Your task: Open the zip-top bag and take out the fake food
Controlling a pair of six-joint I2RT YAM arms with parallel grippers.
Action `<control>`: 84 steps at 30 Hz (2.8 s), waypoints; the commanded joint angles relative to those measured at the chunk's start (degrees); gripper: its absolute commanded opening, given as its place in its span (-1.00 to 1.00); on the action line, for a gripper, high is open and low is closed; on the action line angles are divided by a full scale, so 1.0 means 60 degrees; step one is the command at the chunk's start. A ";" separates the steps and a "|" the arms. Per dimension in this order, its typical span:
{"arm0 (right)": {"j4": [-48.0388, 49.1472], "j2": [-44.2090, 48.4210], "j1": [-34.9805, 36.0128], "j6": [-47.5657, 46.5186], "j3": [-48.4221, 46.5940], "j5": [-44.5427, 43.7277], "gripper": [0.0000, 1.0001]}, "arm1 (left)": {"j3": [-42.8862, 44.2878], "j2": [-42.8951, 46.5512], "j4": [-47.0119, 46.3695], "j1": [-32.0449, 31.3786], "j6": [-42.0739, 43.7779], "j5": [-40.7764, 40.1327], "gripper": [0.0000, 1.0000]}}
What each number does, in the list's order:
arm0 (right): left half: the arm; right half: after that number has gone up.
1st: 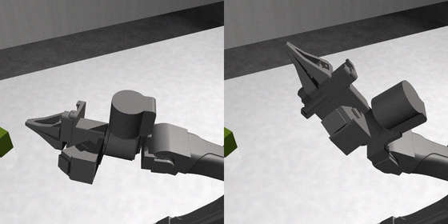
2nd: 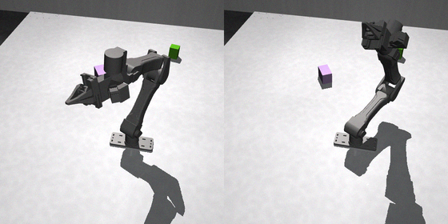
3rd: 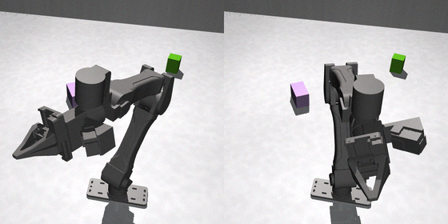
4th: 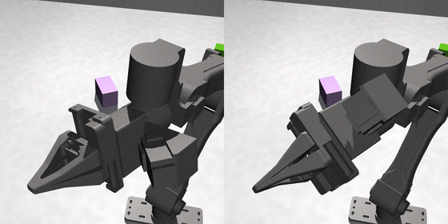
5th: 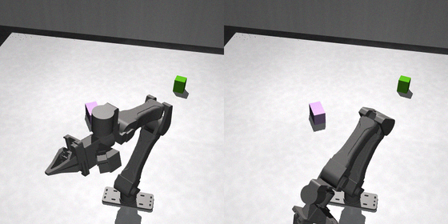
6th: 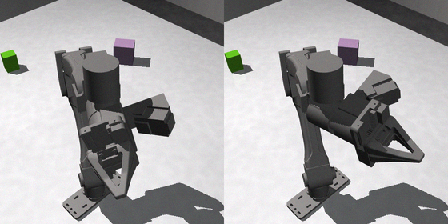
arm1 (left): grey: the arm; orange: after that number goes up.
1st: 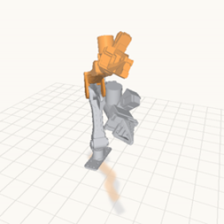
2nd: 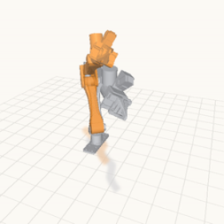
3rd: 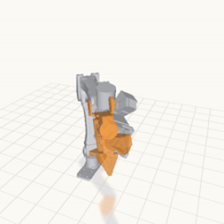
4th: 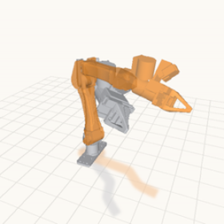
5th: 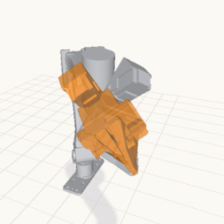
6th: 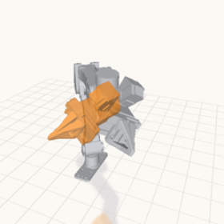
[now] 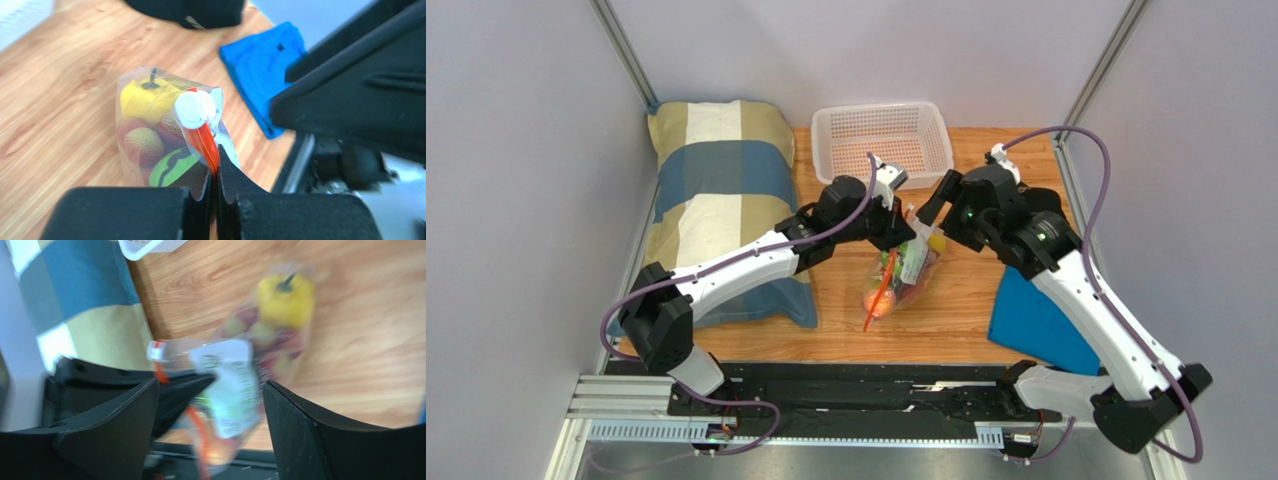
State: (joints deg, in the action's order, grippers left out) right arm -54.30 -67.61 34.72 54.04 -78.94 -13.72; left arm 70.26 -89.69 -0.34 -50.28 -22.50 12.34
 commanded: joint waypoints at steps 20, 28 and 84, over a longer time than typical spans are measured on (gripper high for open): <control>0.8462 0.1923 -0.3824 -0.6797 0.5171 1.1849 0.32 | 0.1488 -0.0886 0.1140 0.1290 0.0557 0.8622 -1.00; 0.9810 0.2349 -0.3809 -0.5801 0.6212 1.2012 0.29 | 0.1532 -0.0989 0.1404 0.1334 0.0616 0.8578 -1.00; 0.8845 0.1015 -0.3238 -0.5228 0.5275 1.2144 -1.00 | 0.2440 -0.0535 0.2503 0.1613 0.1377 0.6644 -0.22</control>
State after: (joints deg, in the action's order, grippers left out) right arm -4.82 -62.37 14.98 22.65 -46.76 58.24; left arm 82.61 -91.96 16.84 -40.62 -13.82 48.34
